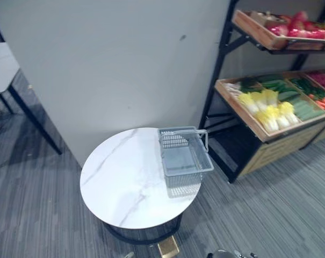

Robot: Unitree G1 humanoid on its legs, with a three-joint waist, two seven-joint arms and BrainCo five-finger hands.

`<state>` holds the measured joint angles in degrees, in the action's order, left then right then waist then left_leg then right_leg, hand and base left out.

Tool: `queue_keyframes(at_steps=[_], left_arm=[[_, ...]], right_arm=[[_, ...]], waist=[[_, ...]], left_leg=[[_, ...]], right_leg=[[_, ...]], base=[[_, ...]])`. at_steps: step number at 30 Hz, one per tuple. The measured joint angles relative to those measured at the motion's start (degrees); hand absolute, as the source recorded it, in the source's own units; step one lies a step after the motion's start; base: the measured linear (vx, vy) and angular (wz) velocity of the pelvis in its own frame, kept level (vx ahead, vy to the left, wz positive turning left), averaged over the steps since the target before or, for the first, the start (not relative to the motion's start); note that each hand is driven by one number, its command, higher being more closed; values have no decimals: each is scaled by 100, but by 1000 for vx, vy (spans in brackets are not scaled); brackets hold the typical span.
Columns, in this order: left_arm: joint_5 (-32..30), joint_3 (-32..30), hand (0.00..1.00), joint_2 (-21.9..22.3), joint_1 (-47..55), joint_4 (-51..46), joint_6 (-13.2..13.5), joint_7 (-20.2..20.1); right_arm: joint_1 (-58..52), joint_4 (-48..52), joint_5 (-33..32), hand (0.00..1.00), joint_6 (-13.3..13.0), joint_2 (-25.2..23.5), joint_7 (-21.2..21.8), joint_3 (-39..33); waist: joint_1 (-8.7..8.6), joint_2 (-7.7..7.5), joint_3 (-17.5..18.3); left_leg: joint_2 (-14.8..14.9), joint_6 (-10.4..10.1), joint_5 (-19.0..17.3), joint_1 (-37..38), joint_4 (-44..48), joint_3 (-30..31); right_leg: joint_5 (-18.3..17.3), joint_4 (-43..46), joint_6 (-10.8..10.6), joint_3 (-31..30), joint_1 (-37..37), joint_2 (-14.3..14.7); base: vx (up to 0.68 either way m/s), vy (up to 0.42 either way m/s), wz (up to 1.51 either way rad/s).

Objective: Pick vegetable in the basket

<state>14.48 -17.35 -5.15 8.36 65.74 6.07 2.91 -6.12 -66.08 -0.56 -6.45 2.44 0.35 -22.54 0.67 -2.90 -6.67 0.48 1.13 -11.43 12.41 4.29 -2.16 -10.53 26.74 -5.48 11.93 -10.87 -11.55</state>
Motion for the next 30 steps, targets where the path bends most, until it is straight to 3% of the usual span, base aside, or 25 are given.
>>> queue_keyframes(at_steps=[2, 3, 4, 5, 8, 9, 12, 15, 17, 19, 20, 22, 25, 27, 30], left_arm=[[-2, -247, 0, 77, 0, -12, -1, -2], [-6, -442, 0, 118, 7, -50, 1, 1], [-7, -536, 0, 127, 34, -96, 1, -1], [-31, -739, 0, 148, 82, -124, -7, 10], [-127, -866, 0, 448, 61, -140, 6, 12], [-125, -947, 0, 541, 57, -133, 10, 20], [-121, -915, 0, 527, 56, -122, 10, 45], [-124, -495, 0, 415, 62, -127, 54, 74], [-122, -337, 0, 347, 57, -139, 96, 112], [-121, -125, 0, 297, 54, -147, 94, 176], [-119, -59, 0, 272, 54, -159, 93, 183], [-122, 272, 0, 88, 16, -259, 107, 192], [-197, 619, 0, -141, -115, -302, 123, 198], [-230, 880, 0, -197, -244, -341, 140, 214], [-229, 1040, 0, -225, -264, -433, 211, 260]], right_arm=[[-21, 6, 3, 0, -3, -1, -4, 15], [-80, 15, 5, 0, -2, -7, -2, 71], [-99, 14, 8, 0, 0, -27, 1, 108], [-184, 12, -2, 0, 0, -71, -1, 154], [-168, 44, 54, 0, 3, 159, 6, 229], [-130, 40, 56, 0, 4, 257, 6, 275], [20, 60, 55, 0, 5, 304, -11, 380], [209, 618, 52, 0, 9, 416, -78, 849], [334, 1324, 50, 0, 2, 458, -146, 1014], [531, 2323, 73, 0, -28, 625, -298, 1270], [640, 2493, 81, 0, -42, 690, -316, 1306], [1059, 2935, 591, 0, -54, 962, -483, 1377], [1577, 3509, 1291, 0, -12, 1418, -660, 1412], [2201, 3866, 1714, 0, -11, 2000, -785, 1629], [2925, 4038, 2191, 0, -12, 2346, -879, 2233]], waist=[[40, 14, -15], [112, -31, -30], [122, -90, -29], [110, -73, -33], [88, 294, 20], [99, 350, -13], [69, 356, -26], [53, 343, -35], [-2, 340, -40], [-71, 414, -92], [-51, 411, -108], [-52, 273, -236], [-81, 142, -407], [-100, 238, -629], [-55, 299, -823]], left_leg=[[213, -185, -166, -31, 96, 278], [294, -329, -352, -41, 245, 377], [304, -409, -452, -44, 302, 456], [435, -604, -655, 2, 418, 639], [920, -794, -358, -35, 347, 534], [1052, -880, -51, -47, 294, 591], [1097, -952, 424, -312, 571, 588], [1084, -1052, 448, -627, 614, 197], [1000, -1026, 420, -895, 385, -131], [969, -1024, 672, -1255, 123, -249], [971, -1075, 585, -1329, 124, -292], [734, -880, 574, -1418, -30, -471], [440, -708, 683, -1750, 4, -535], [232, -653, 719, -1957, 58, -546], [197, -651, 718, -2058, 83, -541]], right_leg=[[306, -1036, 7, -537, 13, 159], [636, -1415, -43, -759, 43, 171], [736, -1498, -52, -808, 82, 114], [1112, -1332, -290, -573, 148, 27], [794, -1237, -14, -95, 264, 348], [721, -1284, 101, 107, 396, 433], [658, -1528, 193, 419, 701, 436], [686, -1839, 261, 556, 822, 380], [706, -1969, 257, 584, 819, 347], [765, -2064, 90, 566, 757, 389], [797, -2072, 42, 510, 713, 390], [1137, -2475, -122, 315, 685, 236], [1516, -2698, -183, 182, 367, 40], [1675, -2768, -240, 112, 207, -148], [1721, -2771, -260, 13, 99, -172]], base=[[335, -328, 75], [342, -380, 62], [433, -555, 73], [364, -496, 67], [359, -444, 69], [277, -353, 55], [187, -280, 52], [78, -164, 31], [-4, -16, 13], [-46, 84, -10], [-37, 144, -26], [3, 180, -27], [8, 160, -9], [17, 173, 6], [-4, 59, -1]])
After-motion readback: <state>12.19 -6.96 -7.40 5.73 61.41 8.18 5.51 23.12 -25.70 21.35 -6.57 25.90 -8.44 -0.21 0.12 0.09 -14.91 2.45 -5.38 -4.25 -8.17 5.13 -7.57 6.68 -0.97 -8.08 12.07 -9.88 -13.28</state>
